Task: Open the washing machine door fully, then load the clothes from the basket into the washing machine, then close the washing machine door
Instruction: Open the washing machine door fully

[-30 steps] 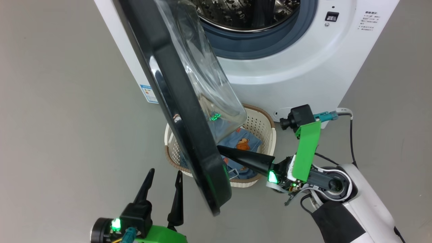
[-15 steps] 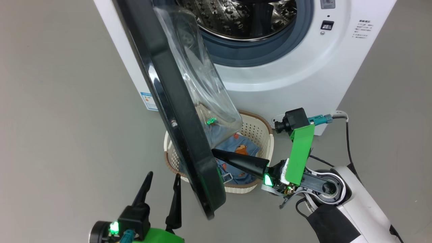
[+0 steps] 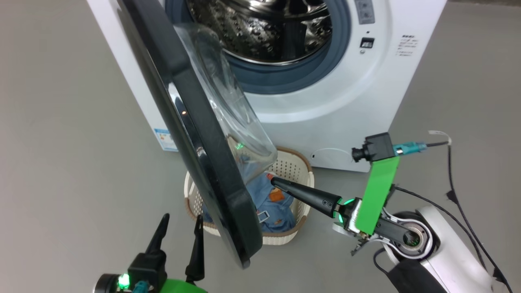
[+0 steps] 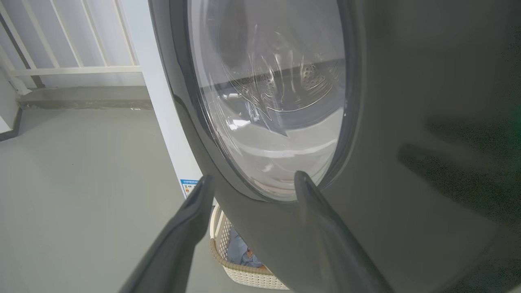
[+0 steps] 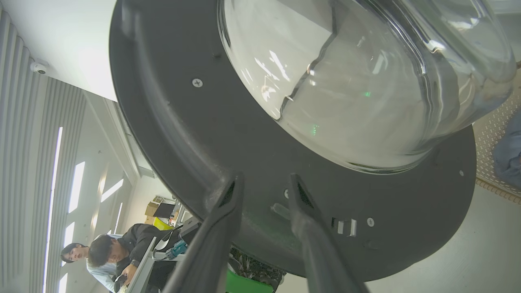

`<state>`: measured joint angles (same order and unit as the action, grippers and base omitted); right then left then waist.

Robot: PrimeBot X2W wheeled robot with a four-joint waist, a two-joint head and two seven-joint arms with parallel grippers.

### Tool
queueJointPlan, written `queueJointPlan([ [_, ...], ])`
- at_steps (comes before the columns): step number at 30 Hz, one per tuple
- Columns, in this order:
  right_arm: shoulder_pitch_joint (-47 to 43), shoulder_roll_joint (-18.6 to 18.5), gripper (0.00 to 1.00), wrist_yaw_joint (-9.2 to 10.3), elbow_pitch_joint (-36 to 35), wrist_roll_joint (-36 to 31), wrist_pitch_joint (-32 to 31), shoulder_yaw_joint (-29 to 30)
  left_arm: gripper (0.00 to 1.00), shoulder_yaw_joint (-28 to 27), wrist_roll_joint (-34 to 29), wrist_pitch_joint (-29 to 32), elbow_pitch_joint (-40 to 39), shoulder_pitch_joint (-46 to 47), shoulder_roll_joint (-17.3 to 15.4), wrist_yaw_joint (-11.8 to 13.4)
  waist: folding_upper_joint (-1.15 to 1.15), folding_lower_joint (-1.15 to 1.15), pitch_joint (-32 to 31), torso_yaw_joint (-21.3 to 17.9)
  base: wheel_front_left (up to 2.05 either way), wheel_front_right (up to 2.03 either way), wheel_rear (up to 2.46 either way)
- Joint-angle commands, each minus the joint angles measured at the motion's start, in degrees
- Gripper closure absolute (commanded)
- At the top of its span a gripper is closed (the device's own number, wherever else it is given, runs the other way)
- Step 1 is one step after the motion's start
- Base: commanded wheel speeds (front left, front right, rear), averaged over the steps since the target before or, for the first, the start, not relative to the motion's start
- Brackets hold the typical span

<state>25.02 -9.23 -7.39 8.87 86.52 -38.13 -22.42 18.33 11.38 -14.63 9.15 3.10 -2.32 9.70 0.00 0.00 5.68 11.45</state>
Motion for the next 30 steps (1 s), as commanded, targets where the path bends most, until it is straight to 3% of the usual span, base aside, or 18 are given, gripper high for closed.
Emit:
queueJointPlan([
  [1,-0.6,-0.14,0.0,-0.1,-2.41,-0.71,1.42,-0.97,0.0,-2.4,-0.64,-0.37,-0.97,0.2,-0.55,-0.39,0.0,0.0,-1.16,-0.97,0.0,0.0,0.0],
  [8,-1.83,-4.2,0.0,-0.1,-6.14,-3.43,8.38,-2.72,0.0,-3.74,-1.32,-0.37,-0.64,-0.76,-0.55,-1.32,0.0,0.0,-2.54,-2.2,0.0,0.0,0.0],
  [20,-2.53,-18.94,0.0,-0.1,-12.88,-11.38,34.07,-11.15,0.0,-7.19,-1.98,-0.37,-1.38,-1.77,-0.55,-1.53,0.0,0.0,-3.41,-5.75,0.0,0.0,0.0],
  [26,-3.16,-26.69,0.0,-0.1,-11.83,-16.24,47.93,-17.12,0.0,-8.49,-2.28,-0.37,-1.33,-2.53,-0.55,-2.03,0.0,0.0,-4.37,-7.06,0.0,0.0,0.0],
  [30,-4.23,-29.67,0.0,-0.1,-9.9,-18.22,52.52,-18.14,0.0,-9.37,-2.58,-0.37,-1.48,-3.08,-0.55,-2.32,0.0,0.0,-4.89,-7.82,0.0,0.0,0.0],
])
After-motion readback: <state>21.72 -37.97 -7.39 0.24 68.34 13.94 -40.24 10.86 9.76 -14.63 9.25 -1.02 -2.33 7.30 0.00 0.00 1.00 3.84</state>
